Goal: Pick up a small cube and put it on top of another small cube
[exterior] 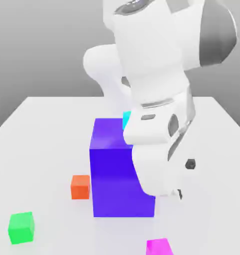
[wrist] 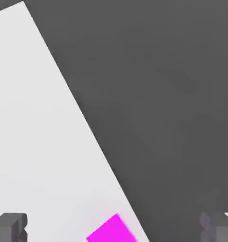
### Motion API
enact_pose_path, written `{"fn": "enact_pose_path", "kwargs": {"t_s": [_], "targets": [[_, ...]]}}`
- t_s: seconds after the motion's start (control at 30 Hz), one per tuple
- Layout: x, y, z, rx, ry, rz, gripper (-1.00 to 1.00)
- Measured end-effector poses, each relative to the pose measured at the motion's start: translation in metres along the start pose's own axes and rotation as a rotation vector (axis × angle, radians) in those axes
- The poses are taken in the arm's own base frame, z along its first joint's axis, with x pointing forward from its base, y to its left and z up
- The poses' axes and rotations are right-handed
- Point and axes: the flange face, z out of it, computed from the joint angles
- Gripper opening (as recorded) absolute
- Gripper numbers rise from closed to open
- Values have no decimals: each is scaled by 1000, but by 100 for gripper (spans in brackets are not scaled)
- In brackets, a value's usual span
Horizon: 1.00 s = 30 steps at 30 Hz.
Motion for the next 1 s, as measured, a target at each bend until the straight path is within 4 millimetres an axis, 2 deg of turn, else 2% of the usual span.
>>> {"fn": "enact_pose_path", "kwargs": {"t_s": [0.27,0.53,0.67,0.7,0.9,1.0], "targets": [[-16,9,74,-68,-121,-264,0],[-31,20,122,-170,-228,-542,0],[-39,31,170,-179,-235,-563,0],[-45,33,178,-154,-272,-600,-100],[-49,32,183,-132,-305,-589,-100],[-37,27,156,-174,-245,-568,-100]]}}
